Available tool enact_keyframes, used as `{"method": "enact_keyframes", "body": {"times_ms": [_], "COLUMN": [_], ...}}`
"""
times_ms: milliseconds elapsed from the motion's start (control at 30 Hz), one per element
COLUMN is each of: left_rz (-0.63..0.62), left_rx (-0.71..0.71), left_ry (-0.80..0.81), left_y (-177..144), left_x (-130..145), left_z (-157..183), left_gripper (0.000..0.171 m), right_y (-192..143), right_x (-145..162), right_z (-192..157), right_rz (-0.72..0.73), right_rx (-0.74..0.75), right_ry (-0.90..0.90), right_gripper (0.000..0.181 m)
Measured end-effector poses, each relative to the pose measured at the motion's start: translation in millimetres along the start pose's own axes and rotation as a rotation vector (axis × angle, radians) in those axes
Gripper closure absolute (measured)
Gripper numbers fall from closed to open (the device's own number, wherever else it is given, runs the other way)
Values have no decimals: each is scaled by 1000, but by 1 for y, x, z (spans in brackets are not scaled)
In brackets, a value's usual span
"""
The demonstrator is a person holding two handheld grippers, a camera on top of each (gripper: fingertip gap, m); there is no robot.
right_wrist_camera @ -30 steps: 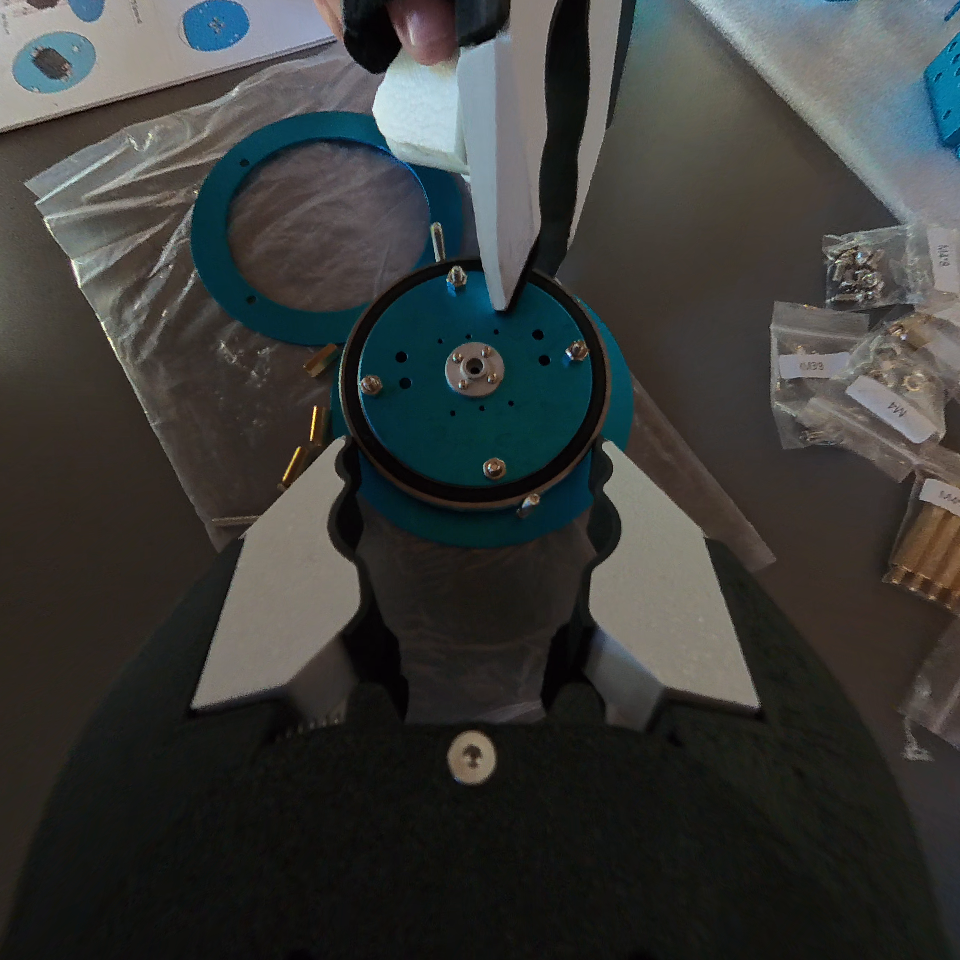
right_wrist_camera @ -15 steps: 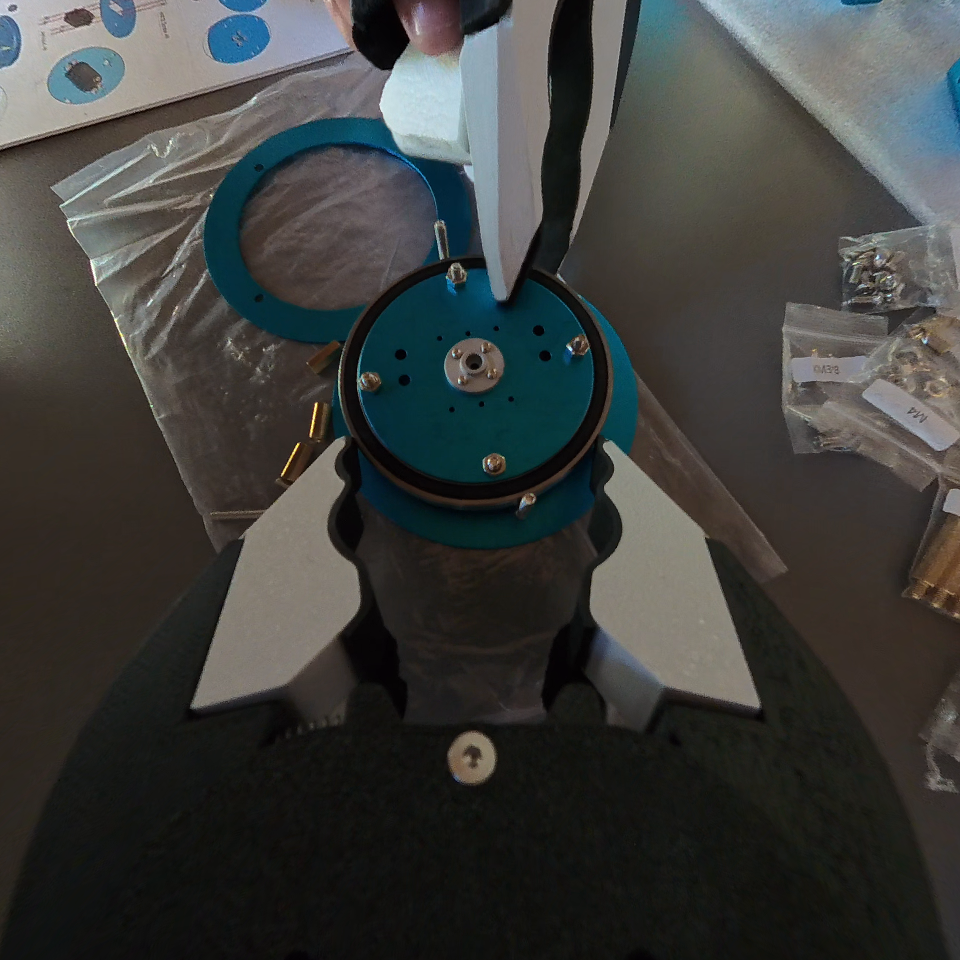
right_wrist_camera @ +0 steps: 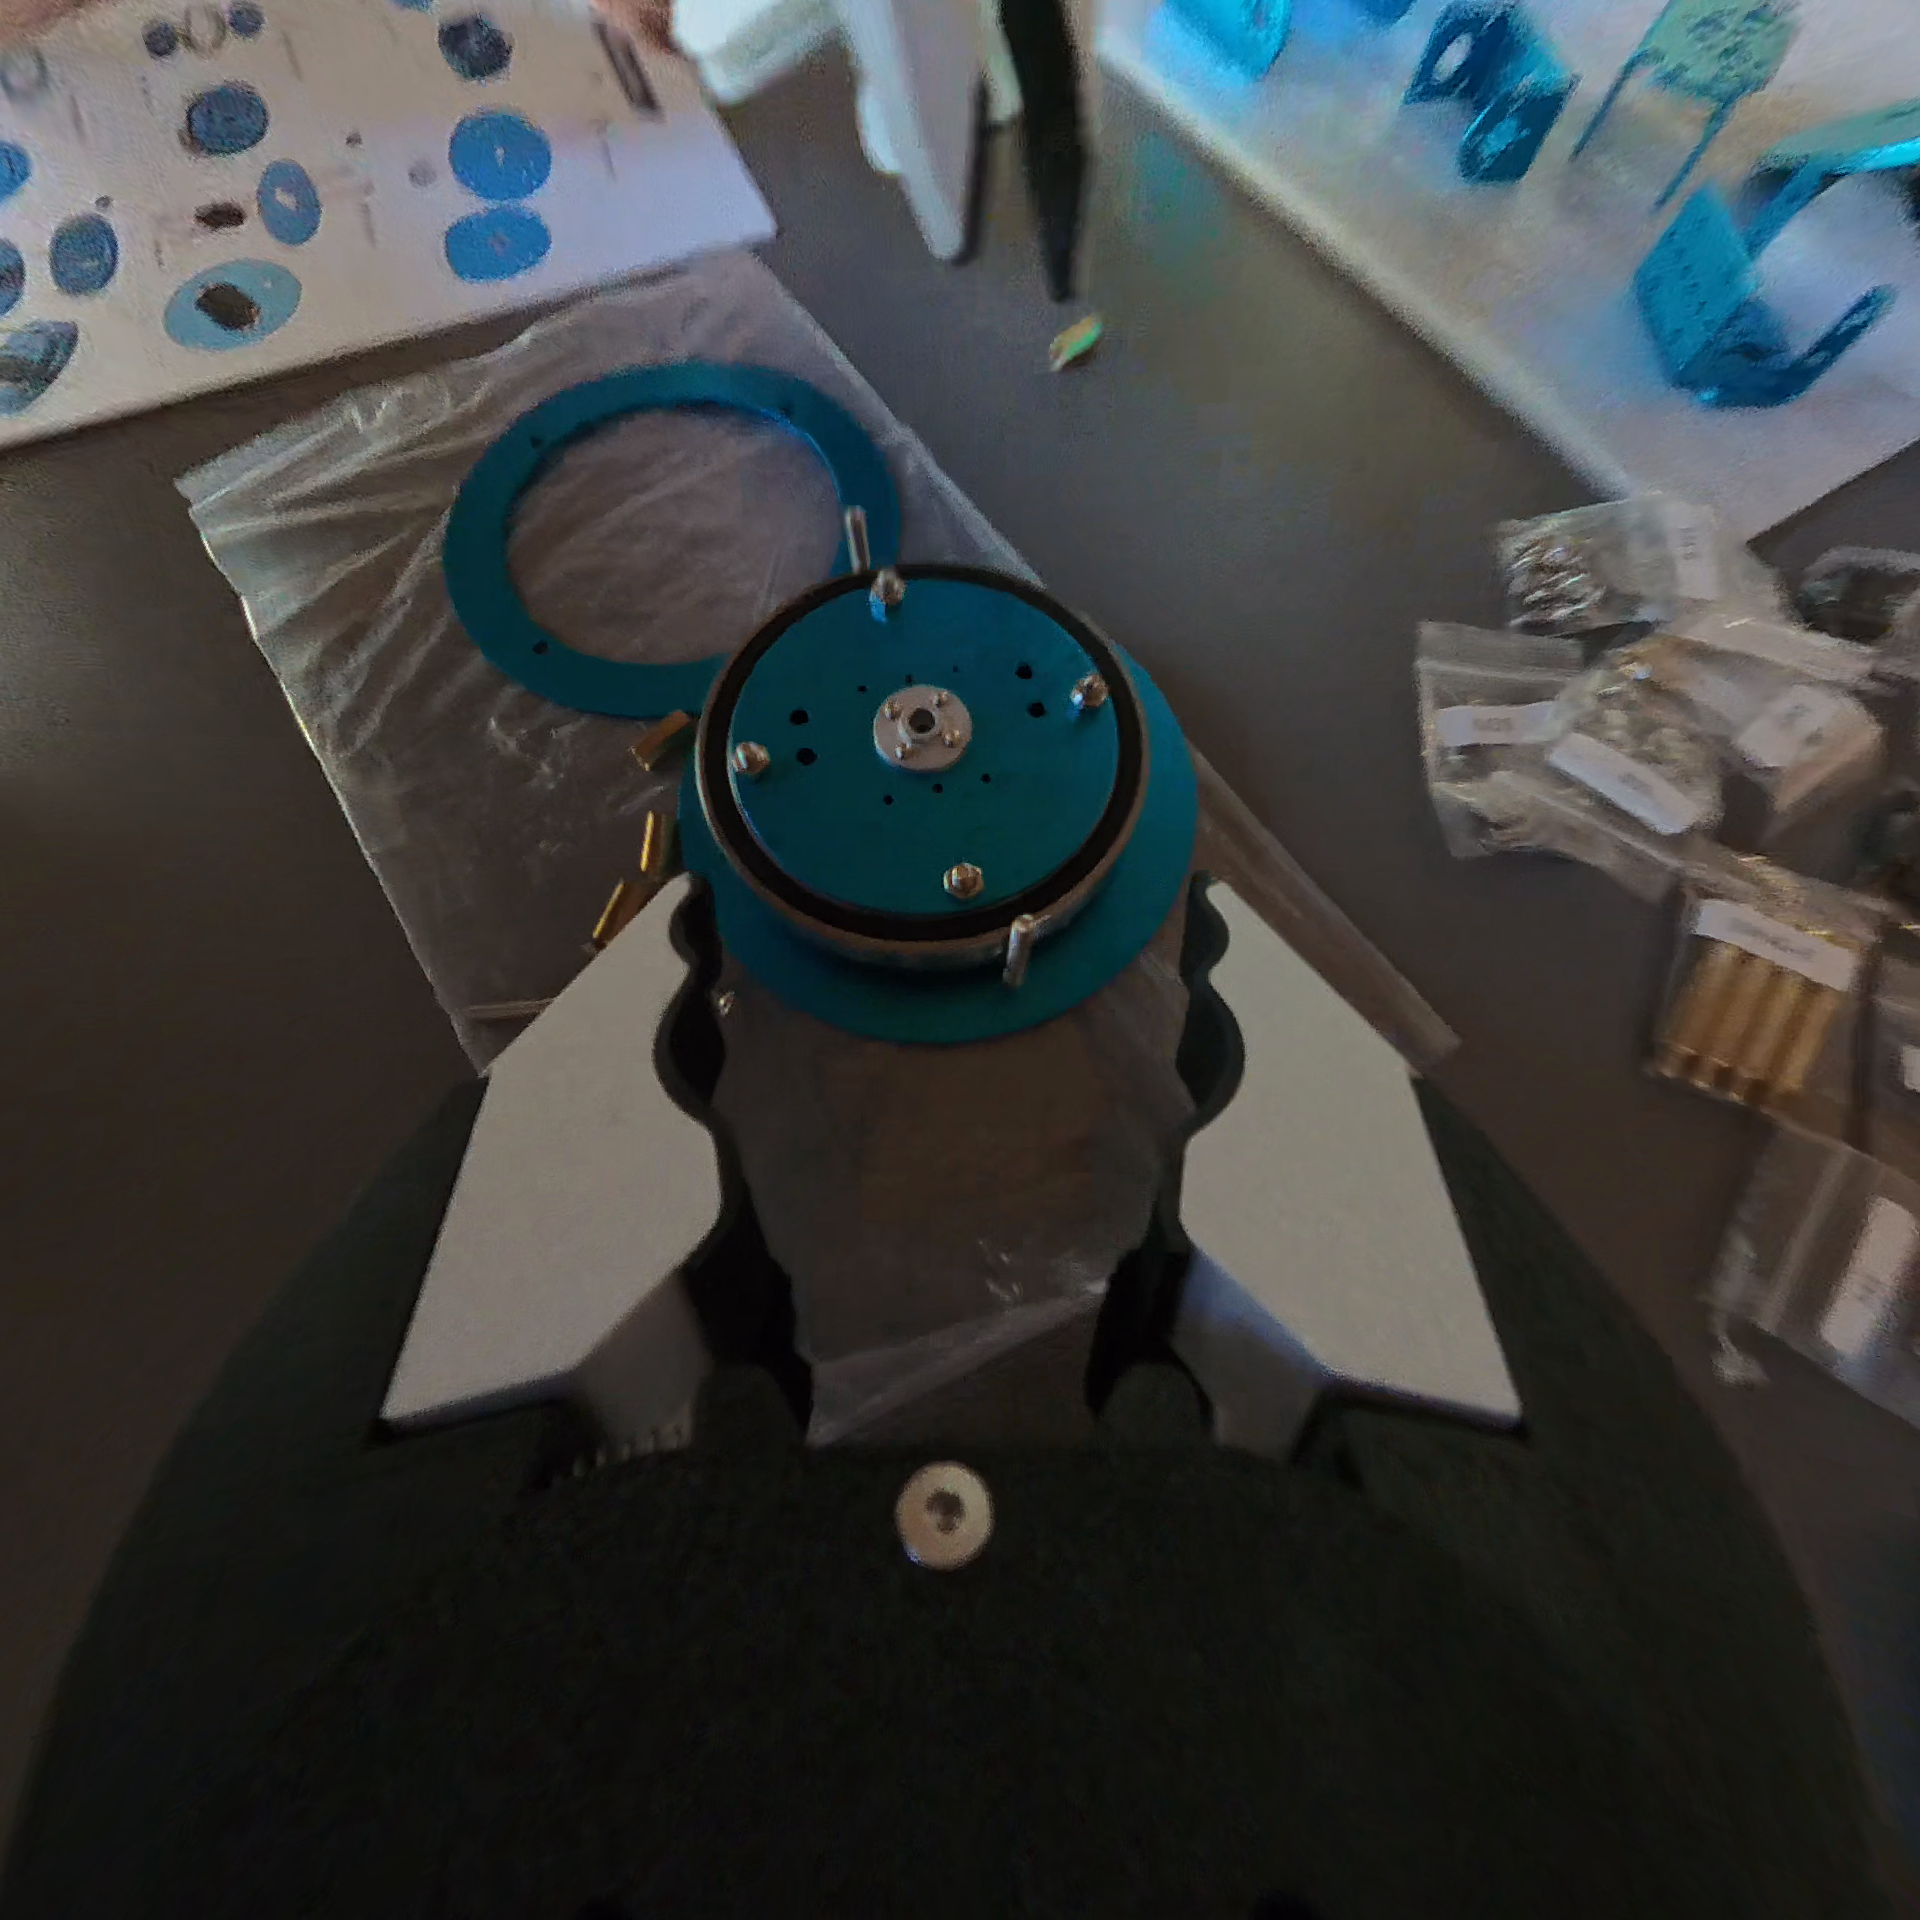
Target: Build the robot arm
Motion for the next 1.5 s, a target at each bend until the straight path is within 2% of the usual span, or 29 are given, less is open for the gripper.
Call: {"method": "enact_keyframes", "body": {"times_ms": [67, 133, 233, 333, 467, 600, 767, 833, 933, 1033, 1100, 1167, 1200, 1333, 1400, 1433, 1500], "left_rz": [42, -3, -40, -27, 28, 28, 10, 34, 19, -6, 11, 7, 8, -22, -59, -53, -45], "left_rx": [-124, -253, -374, -442, -451, -526, -609, -634, -686, -692, -717, -702, -686, -664, -639, -638, -651], "left_ry": [67, 108, 91, 58, 87, 126, 165, 206, 273, 329, 339, 314, 295, 188, 134, 113, 92], "left_y": [-26, -37, -36, -35, -39, -41, -36, -36, -33, -29, -34, -35, -33, -22, -13, -12, -13], "left_x": [21, 51, 81, 91, 107, 141, 173, 173, 173, 171, 164, 157, 152, 135, 134, 132, 131], "left_z": [2, 3, 9, 16, 45, 69, 83, 88, 86, 89, 87, 83, 81, 59, 49, 46, 43], "left_gripper": [134, 128, 128, 128, 128, 128, 128, 128, 128, 128, 128, 128, 128, 128, 126, 126, 128], "right_y": [-15, -22, 0, 44, 74, 92, 96, 95, 97, 92, 82, 77, 77, 77, 82, 83, 85], "right_x": [-11, -27, -53, -64, -70, -62, -65, -67, -71, -71, -74, -70, -66, -57, -54, -55, -56], "right_z": [-3, -17, -57, -95, -110, -109, -113, -123, -142, -141, -135, -119, -112, -127, -136, -140, -147], "right_rz": [92, 161, 199, 84, -46, -208, -264, -273, -231, -229, -154, -150, -170, -183, -185, -165, -138], "right_rx": [56, 59, -53, -192, -271, -221, -197, -246, -387, -406, -409, -290, -213, -234, -237, -241, -268], "right_ry": [7, 17, 30, 22, 11, -83, -147, -169, -110, -83, -66, -78, -98, -115, -127, -135, -130], "right_gripper": [106, 121, 129, 131, 135, 138, 148, 148, 156, 150, 151, 151, 145, 139, 137, 143, 137]}}
Point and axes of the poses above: each gripper's, where its closed fingertips meet, y out along the fingers, x out of its underside, z = x × y across the jaws, the point moved 6 cm from there along -y, back along the fingers, and after that the axes turned 7 degrees about -y, right-handed, at the moved point
